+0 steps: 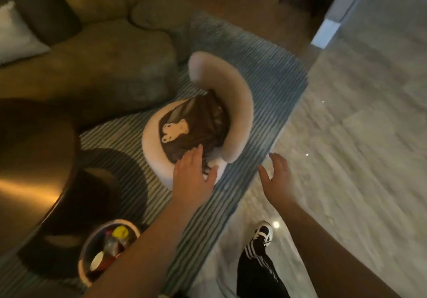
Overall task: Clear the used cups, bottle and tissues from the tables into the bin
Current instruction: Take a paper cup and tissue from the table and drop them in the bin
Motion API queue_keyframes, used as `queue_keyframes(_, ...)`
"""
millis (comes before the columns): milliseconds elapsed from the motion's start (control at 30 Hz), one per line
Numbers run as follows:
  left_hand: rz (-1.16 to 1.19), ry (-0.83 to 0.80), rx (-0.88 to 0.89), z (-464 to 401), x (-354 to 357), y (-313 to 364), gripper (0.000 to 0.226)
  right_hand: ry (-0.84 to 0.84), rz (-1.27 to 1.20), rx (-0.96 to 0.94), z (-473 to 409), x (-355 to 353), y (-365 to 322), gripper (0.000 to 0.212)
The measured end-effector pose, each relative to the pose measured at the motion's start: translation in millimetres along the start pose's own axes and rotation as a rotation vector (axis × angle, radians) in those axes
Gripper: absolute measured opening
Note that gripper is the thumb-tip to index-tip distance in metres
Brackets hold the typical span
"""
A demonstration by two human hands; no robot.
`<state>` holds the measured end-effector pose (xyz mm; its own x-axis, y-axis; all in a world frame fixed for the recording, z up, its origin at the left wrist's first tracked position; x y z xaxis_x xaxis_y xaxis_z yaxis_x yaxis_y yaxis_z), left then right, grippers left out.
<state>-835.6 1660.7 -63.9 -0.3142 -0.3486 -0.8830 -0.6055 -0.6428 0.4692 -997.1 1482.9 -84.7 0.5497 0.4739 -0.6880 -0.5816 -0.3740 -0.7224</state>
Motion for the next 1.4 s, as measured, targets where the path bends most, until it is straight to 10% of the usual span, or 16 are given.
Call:
queue_keyframes(500,-0.032,-0.008,0.044,-269.8,128.2,241.0,0.069,0.014,0.094,-0.023,-297.5,-189.2,132.5,0.049)
queue_keyframes(1400,-0.076,0.077,-0.192,-998.7,93.9,227.7,0.071,-0.184,0.065,-0.169,-1052.0,-115.9,-37.6,0.050)
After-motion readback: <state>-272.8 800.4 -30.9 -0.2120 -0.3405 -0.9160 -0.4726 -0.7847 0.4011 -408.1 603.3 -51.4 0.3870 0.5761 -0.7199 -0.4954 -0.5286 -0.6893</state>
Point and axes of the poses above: each hand's wrist, its own z-axis away from the middle knuckle, its own x-axis out of the palm, y = z × x, the point moved 6 cm from there along -z, towards the middle knuckle, and after that the axes turned 9 degrees about -z, right-handed, at the moved point
